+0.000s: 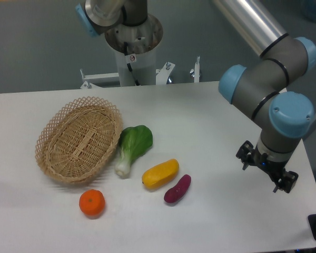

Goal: Place the mango on the table

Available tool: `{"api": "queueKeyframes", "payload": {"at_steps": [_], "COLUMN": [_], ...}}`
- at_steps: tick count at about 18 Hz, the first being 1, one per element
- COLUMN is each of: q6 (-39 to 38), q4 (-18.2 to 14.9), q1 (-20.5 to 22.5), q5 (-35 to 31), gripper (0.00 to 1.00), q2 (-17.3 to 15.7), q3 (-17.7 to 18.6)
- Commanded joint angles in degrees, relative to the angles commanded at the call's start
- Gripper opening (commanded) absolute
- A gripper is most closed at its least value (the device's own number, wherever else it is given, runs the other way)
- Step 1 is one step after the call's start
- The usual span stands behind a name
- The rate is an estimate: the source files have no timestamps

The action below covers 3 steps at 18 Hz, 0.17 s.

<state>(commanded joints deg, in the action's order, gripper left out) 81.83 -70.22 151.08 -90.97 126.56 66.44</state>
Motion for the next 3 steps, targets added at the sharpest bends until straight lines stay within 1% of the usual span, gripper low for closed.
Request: {"api": "queueKeyframes", "payload": {"at_steps": [3], "q6": [0.0], "q4": [0.1], "q1": [0.0], "q5": [-0.1], "gripper": [1.0], "q2": [-0.1], "q3": [0.2]}}
